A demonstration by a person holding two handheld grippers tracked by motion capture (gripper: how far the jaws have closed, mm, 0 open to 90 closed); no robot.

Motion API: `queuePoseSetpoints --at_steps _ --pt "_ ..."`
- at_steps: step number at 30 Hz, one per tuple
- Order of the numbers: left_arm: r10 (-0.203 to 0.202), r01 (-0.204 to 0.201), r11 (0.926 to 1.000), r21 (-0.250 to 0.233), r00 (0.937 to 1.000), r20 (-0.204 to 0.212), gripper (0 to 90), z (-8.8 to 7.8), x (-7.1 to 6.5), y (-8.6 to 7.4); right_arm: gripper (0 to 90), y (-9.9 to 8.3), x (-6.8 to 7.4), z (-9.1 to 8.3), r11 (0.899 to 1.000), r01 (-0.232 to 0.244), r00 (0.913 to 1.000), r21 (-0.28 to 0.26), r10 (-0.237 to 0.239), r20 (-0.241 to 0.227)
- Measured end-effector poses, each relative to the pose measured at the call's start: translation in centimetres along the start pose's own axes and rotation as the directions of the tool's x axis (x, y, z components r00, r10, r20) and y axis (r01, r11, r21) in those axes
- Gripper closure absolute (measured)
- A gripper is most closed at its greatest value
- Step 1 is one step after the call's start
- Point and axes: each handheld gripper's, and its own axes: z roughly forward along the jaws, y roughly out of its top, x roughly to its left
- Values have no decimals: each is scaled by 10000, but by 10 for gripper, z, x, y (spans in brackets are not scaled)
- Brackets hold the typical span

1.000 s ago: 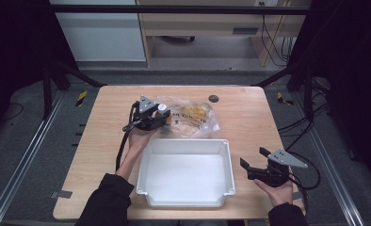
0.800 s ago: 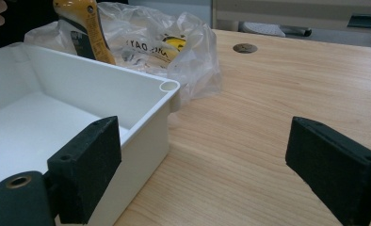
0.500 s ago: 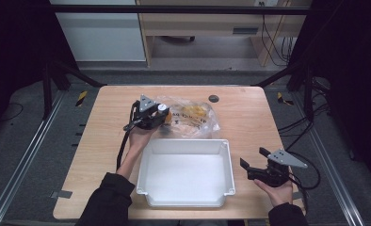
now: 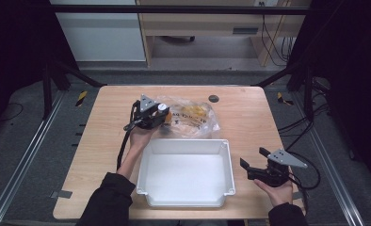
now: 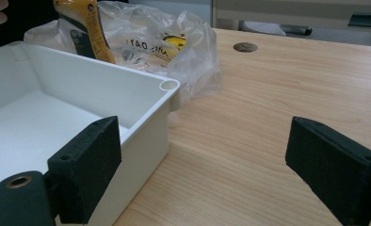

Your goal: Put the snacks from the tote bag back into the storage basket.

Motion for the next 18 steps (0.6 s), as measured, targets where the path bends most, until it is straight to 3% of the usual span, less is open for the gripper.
queuePoseSetpoints --at_steps 12,18 --pt "-58 58 10000 -6 9999 -133 588 -2 1 1 113 0 0 0 10000 14 10000 -6 -14 29" --pt "-177 173 9993 -323 9997 -138 588 -10 4 6 113 0 0 0 10000 7 10000 -2 -7 0"
